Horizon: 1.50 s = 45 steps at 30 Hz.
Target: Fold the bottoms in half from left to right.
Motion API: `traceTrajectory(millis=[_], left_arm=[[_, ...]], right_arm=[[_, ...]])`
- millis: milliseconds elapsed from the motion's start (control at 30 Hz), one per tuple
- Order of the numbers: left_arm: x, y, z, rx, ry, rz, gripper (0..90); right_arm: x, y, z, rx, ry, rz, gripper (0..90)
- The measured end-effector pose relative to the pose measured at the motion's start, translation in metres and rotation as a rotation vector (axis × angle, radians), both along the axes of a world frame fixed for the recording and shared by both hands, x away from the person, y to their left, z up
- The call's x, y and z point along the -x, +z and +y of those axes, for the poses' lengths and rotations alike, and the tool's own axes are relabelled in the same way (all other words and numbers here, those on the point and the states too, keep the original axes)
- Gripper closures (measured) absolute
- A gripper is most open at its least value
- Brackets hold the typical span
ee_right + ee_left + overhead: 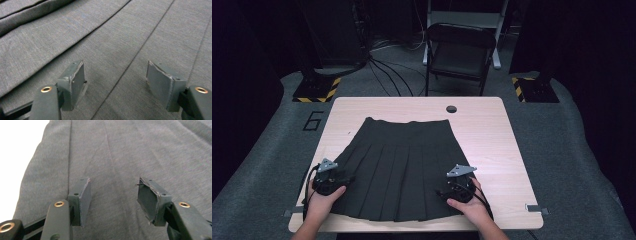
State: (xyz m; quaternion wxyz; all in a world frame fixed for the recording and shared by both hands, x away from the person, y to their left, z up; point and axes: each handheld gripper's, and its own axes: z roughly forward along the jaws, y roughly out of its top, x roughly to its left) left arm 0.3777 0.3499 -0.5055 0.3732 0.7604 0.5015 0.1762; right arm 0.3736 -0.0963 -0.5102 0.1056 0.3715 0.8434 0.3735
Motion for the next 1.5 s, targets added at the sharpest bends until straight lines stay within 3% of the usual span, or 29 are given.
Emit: traceTrajectory(millis=[167, 233, 367, 767, 900, 1200, 1367, 1400, 1500], left_arm=[[-0.005, 0.007, -0.002, 0.007, 0.000, 0.009, 48.2], [-0.010, 0.009, 0.000, 0.012, 0.005, 0.041, 49.1], [-0.015, 0.010, 0.002, 0.030, 0.018, 0.053, 51.0], [-0.006, 0.012, 0.029, 0.057, 0.078, -0.019, 54.6], [-0.006, 0.013, 0.041, 0.072, 0.113, -0.021, 61.0], [-0.008, 0.005, 0.060, 0.030, 0.173, -0.023, 63.4], [-0.010, 0.001, 0.065, 0.027, 0.183, -0.017, 64.5], [-0.009, 0.001, 0.066, 0.021, 0.177, 0.001, 64.3], [-0.011, -0.002, 0.066, 0.015, 0.176, -0.005, 63.6]], right_arm=[[0.001, 0.003, -0.001, 0.004, -0.007, -0.009, 31.4], [0.001, 0.004, -0.003, 0.008, -0.008, -0.012, 32.1], [0.000, 0.003, -0.005, 0.014, -0.017, -0.005, 33.5], [-0.004, 0.004, -0.014, 0.026, -0.063, -0.025, 39.0], [-0.004, 0.002, -0.015, 0.034, -0.067, -0.023, 39.6], [-0.003, 0.000, -0.012, 0.047, -0.058, -0.019, 39.7], [-0.003, 0.000, -0.012, 0.050, -0.057, -0.022, 39.3], [-0.003, -0.001, -0.011, 0.046, -0.059, -0.018, 39.3], [-0.004, -0.001, -0.012, 0.056, -0.050, -0.022, 39.2]])
